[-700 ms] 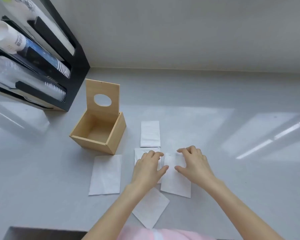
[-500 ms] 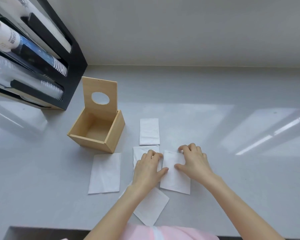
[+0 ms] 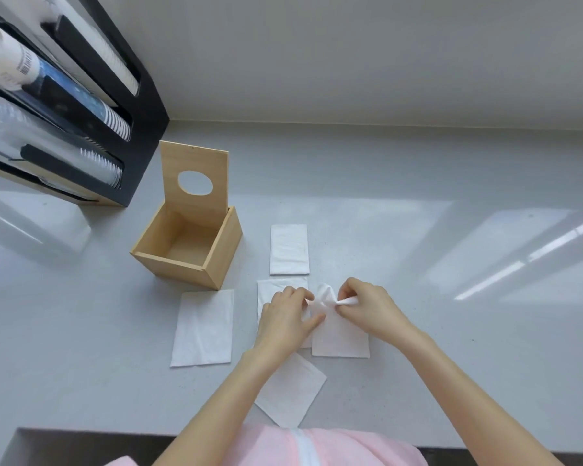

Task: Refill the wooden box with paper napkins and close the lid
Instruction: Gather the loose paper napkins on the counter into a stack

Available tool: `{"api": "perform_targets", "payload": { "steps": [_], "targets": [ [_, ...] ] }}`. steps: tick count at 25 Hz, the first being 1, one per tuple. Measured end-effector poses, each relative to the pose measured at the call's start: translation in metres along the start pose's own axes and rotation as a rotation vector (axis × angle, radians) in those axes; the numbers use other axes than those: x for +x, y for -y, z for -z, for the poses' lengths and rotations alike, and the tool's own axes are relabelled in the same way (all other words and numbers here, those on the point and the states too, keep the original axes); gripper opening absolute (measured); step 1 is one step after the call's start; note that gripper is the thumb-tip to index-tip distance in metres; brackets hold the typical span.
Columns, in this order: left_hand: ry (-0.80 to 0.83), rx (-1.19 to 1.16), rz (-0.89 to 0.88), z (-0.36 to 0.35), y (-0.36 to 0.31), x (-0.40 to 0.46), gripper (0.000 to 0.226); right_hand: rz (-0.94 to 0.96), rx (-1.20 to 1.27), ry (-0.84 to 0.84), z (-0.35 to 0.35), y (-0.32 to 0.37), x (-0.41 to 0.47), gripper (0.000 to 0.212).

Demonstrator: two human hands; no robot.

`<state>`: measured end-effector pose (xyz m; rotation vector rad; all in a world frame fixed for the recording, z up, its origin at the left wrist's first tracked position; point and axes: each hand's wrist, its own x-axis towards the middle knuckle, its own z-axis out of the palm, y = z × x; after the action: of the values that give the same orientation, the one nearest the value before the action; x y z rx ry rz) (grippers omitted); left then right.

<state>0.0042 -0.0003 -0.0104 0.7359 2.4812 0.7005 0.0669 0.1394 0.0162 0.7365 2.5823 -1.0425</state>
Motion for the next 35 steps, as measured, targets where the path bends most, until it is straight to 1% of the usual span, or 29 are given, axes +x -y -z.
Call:
{"api": "perform_targets", "payload": {
  "steps": [2,4,6,8,10,12,13,15,16,18,19,22,25,26,29,32,35],
  "targets": [
    [0.003,-0.259,0.044,0.007,-0.003,-0.002,0.025,0.034,0.163,0.01,0.007,0.007,-0.004,0.009],
    [0.027,-0.519,0.087,0.014,-0.004,-0.007,0.029,0.07,0.242,0.018,0.012,0.014,-0.007,0.01],
    [0.014,-0.682,0.111,0.02,-0.001,-0.011,0.033,0.086,0.331,0.024,0.013,0.021,-0.008,0.009],
    [-0.009,-0.751,0.123,0.025,0.002,-0.016,0.029,0.092,0.406,0.046,0.011,0.027,-0.008,0.013],
    [-0.027,-0.801,0.14,0.029,0.006,-0.02,0.017,0.116,0.436,0.073,0.006,0.033,-0.007,0.014],
    [-0.067,-0.86,0.157,0.033,0.013,-0.025,0.01,0.133,0.465,0.094,0.002,0.039,-0.005,0.007],
    [-0.101,-0.89,0.167,0.034,0.017,-0.026,0.011,0.129,0.497,0.097,0.001,0.041,-0.004,0.003],
    [-0.188,-0.934,0.197,0.039,0.027,-0.028,0.016,0.1,0.561,0.093,-0.002,0.043,0.001,0.011],
    [-0.227,-0.957,0.216,0.042,0.031,-0.029,0.014,0.071,0.563,0.074,-0.004,0.043,0.004,0.012],
    [-0.284,-1.0,0.246,0.047,0.037,-0.03,0.007,0.024,0.471,0.015,-0.012,0.04,0.008,0.012],
    [-0.298,-1.009,0.258,0.049,0.039,-0.03,0.007,0.01,0.387,-0.006,-0.018,0.039,0.01,0.016],
    [-0.32,-1.001,0.281,0.051,0.042,-0.032,0.015,0.036,0.106,-0.019,-0.036,0.032,0.012,0.035],
    [-0.328,-1.007,0.294,0.049,0.043,-0.033,0.015,0.073,-0.134,-0.026,-0.044,0.03,0.013,0.053],
    [-0.327,-1.01,0.299,0.048,0.043,-0.033,0.014,0.085,-0.187,-0.023,-0.044,0.031,0.013,0.056],
    [-0.341,-1.019,0.315,0.046,0.044,-0.036,0.012,0.103,-0.211,-0.009,-0.046,0.032,0.013,0.052],
    [-0.362,-1.022,0.333,0.046,0.044,-0.038,0.014,0.099,-0.148,-0.012,-0.047,0.03,0.014,0.038],
    [-0.381,-1.014,0.333,0.045,0.045,-0.038,0.015,0.078,-0.033,-0.053,-0.049,0.026,0.014,0.024]
  ]
}}
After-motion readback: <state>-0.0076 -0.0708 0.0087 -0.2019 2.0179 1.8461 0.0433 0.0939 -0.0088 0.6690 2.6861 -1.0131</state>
